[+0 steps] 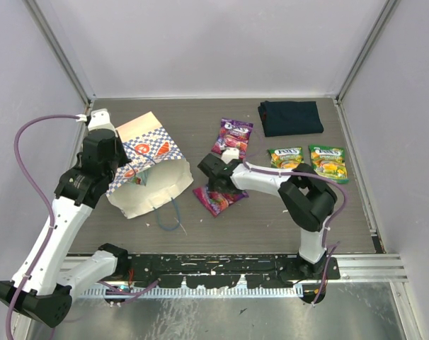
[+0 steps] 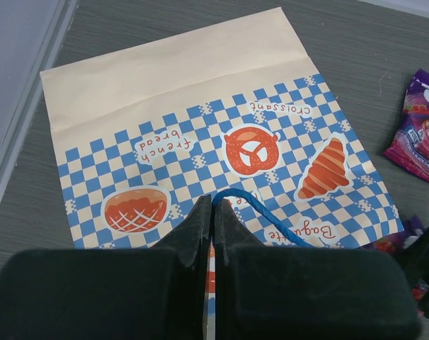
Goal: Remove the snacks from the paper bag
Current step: Move the snack to the center of the board.
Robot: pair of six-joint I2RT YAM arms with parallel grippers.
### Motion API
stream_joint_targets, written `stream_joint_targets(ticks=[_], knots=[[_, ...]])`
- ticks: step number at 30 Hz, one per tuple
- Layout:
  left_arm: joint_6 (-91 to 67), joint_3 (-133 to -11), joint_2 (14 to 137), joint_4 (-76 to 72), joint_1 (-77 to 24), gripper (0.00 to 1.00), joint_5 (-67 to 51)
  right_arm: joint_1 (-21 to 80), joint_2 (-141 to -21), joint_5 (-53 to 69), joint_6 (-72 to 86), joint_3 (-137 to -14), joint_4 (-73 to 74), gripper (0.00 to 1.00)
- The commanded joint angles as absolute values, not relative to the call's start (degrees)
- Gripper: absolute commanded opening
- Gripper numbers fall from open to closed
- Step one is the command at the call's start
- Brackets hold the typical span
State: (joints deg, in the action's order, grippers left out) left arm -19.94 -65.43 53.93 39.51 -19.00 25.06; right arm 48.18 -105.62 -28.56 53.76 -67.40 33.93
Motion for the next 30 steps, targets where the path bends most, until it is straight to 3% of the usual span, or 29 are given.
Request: stream_joint_targets(ticks=[1, 5, 10, 14, 17, 23, 30], knots=[[-19.34, -65.53, 53.01, 35.89, -18.73, 0.00, 25.38, 50.44, -112.55, -10.27, 37.01, -68.50, 23.98, 0.74], [-19.35, -65.65, 52.51, 36.34, -18.79, 0.00, 26.17, 50.45, -109.70, -2.13, 27.01, -64.47, 11.28, 0.76], [-19.48, -65.68, 52.29, 36.59, -18.73, 0.00, 26.61, 50.45, -102.93, -6.11, 22.96, -63.09, 10.82, 0.82], [-19.47, -65.02, 52.11, 35.45, -18.73, 0.00, 26.12, 50.44, -92.22, -7.07, 25.74, -54.44, 4.04, 0.99], [-19.34, -64.28, 51.62, 33.98, -18.74, 0.00, 24.79, 50.54, -86.03, -6.16, 28.69, -49.04, 0.57, 1.00], [-19.03, -64.31, 52.70, 33.96, -18.79, 0.00, 25.67, 50.87, -83.37, -12.99, 34.49, -52.49, 11.75, 1.00], [-19.84, -65.19, 54.08, 34.83, -18.78, 0.00, 23.99, 55.34, -91.51, -27.39, 54.31, -63.68, 30.11, 1.00]])
